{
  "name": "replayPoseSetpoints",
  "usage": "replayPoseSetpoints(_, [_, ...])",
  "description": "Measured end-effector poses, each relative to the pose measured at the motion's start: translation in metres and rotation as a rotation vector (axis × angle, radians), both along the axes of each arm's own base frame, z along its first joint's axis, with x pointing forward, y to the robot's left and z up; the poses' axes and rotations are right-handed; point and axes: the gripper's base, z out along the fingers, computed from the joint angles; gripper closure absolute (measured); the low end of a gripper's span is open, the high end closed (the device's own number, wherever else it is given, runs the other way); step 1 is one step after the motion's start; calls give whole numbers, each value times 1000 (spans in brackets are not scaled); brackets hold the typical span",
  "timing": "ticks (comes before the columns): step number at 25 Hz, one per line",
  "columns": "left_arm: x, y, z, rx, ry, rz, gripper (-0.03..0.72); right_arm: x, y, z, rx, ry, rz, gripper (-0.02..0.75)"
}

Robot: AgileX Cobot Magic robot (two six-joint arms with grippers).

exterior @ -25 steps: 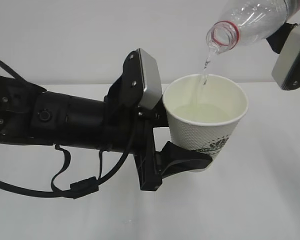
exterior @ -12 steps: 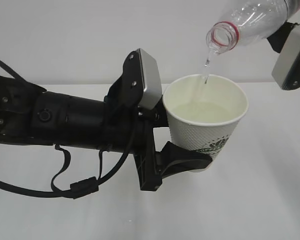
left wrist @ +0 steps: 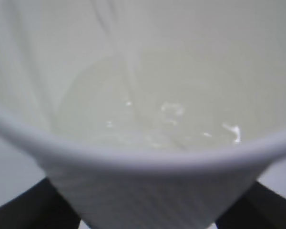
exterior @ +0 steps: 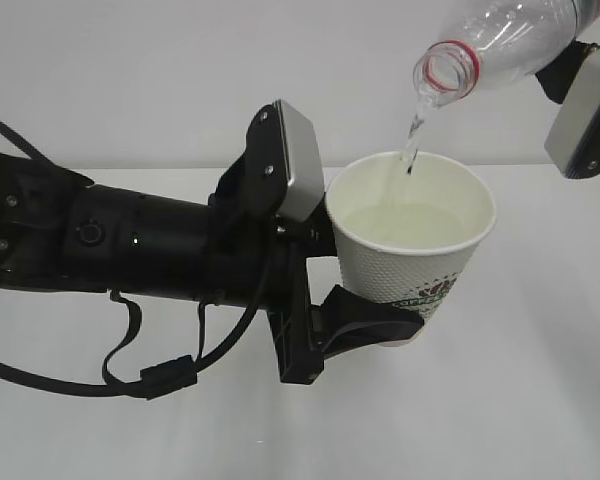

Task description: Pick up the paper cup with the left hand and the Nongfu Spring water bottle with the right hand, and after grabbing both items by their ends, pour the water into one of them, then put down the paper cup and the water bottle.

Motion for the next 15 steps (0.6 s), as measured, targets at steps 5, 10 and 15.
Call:
replayPoseSetpoints(5, [0, 0, 0, 0, 0, 0, 145, 0, 0, 0, 0, -4, 2, 236])
replayPoseSetpoints(10, [0, 0, 0, 1, -1, -1, 145, 0, 0, 1, 2, -7, 5, 236])
replayPoseSetpoints(15, [0, 0, 0, 1, -1, -1, 145, 0, 0, 1, 2, -7, 5, 236])
